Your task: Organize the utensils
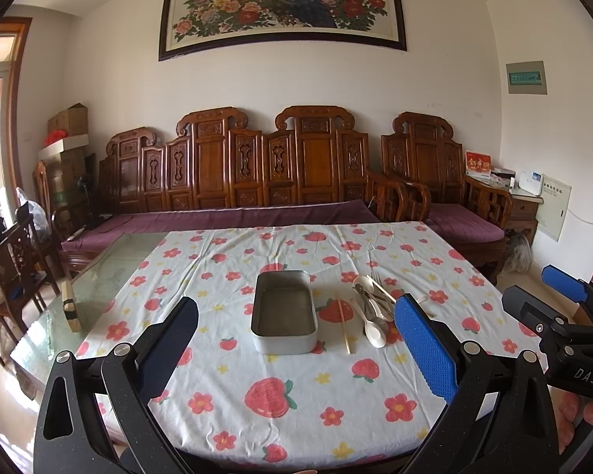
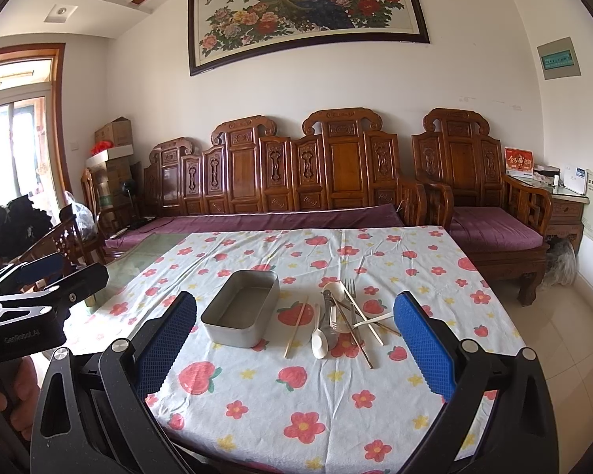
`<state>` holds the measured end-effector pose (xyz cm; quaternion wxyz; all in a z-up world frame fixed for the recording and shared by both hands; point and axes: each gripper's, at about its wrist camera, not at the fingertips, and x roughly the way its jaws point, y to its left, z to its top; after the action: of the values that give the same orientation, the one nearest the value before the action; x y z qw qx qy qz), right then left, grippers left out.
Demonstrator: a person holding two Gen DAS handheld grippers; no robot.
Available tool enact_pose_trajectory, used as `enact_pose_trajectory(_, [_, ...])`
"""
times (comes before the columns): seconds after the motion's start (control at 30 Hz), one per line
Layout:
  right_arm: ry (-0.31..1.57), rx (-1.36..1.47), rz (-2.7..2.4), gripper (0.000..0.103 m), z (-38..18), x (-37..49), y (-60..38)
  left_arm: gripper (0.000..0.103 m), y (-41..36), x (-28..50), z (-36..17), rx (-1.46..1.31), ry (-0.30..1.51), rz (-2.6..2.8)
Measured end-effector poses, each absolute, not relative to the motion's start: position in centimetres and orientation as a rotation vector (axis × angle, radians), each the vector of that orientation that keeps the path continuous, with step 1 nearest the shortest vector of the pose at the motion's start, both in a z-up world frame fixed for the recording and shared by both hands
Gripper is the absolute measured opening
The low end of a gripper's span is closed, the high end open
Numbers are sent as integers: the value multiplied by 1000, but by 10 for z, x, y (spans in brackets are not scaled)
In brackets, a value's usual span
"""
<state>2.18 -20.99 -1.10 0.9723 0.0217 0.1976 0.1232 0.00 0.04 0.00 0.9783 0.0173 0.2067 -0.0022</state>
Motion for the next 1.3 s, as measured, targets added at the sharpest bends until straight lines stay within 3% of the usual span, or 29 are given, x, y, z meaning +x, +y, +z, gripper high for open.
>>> enact_pose_trajectory(1.3, [397,46,249,100,-10,20,-209,96,1,0,0,34,413,-5])
